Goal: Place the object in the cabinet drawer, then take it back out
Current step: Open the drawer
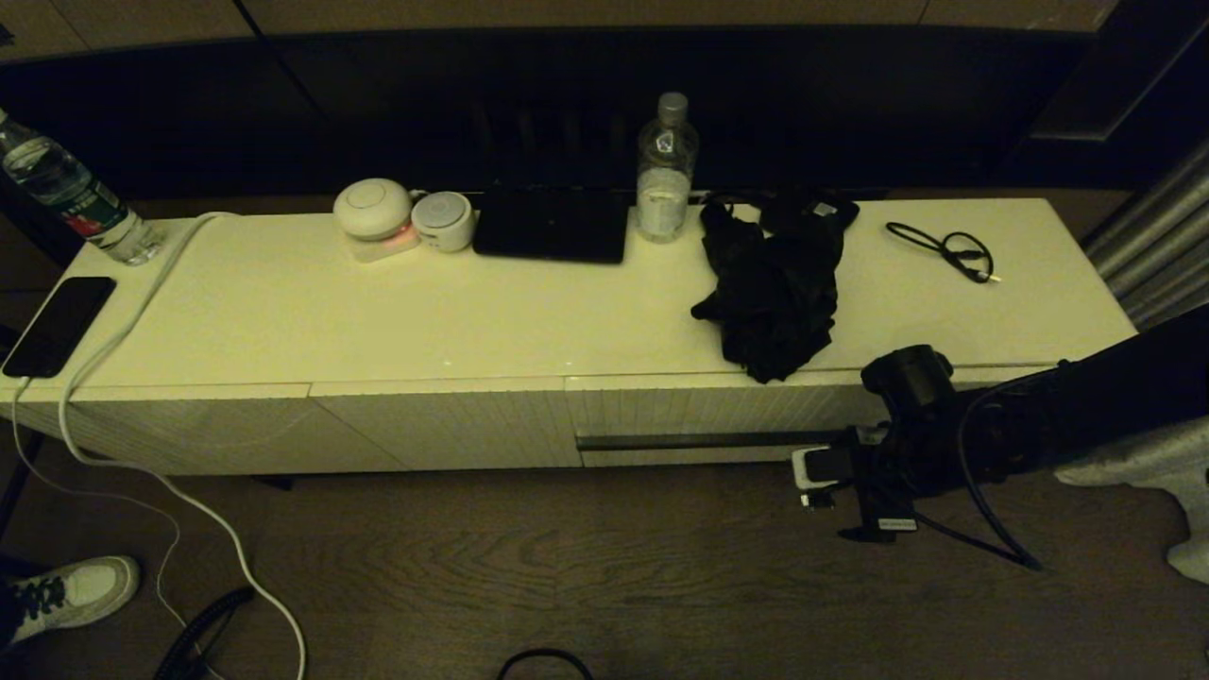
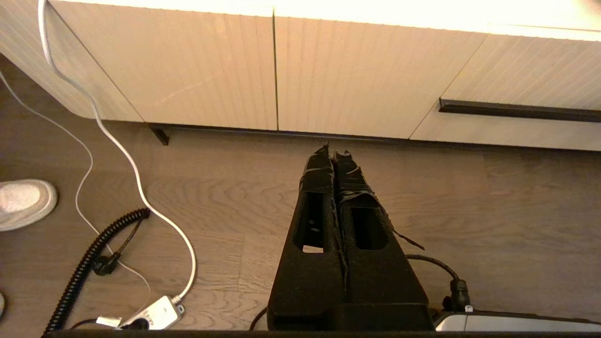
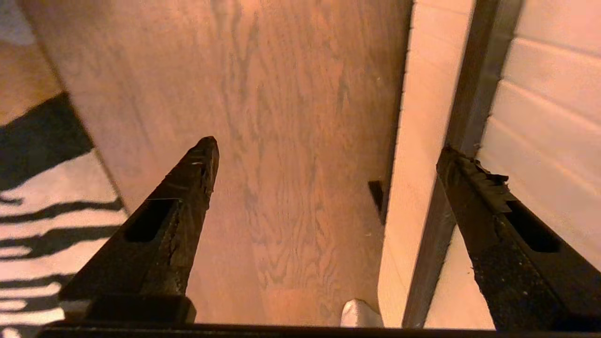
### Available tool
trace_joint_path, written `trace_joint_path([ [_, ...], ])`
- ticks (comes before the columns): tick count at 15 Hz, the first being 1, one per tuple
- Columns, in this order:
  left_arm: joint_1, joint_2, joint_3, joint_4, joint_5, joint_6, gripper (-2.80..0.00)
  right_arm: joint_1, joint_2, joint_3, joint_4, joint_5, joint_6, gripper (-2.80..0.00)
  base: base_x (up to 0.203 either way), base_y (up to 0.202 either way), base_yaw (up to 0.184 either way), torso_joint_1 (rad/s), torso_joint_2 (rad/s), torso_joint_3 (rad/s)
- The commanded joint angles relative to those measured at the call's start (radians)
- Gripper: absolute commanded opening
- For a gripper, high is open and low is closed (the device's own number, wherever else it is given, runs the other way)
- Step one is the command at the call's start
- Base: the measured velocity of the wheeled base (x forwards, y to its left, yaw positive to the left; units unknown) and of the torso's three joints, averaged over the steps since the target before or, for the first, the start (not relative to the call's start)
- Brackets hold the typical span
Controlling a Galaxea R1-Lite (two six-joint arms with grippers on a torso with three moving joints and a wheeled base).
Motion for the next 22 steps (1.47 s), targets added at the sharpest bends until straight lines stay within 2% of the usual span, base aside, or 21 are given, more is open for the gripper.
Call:
trace_joint_path([
  [1, 0.001, -0.002, 0.000, 0.000, 0.000, -0.001, -2.80, 0.000, 0.038, -0.024, -0.006, 0.000, -0.002, 0.00, 0.000, 0.000, 0.000, 0.000, 0.00, 0.000],
  [22, 0.001, -0.002, 0.000, 0.000, 0.000, -0.001, -2.80, -0.026, 0.212, -0.204, -0.061, -0.006, 0.014, 0.00, 0.000, 0.000, 0.000, 0.000, 0.00, 0.000],
])
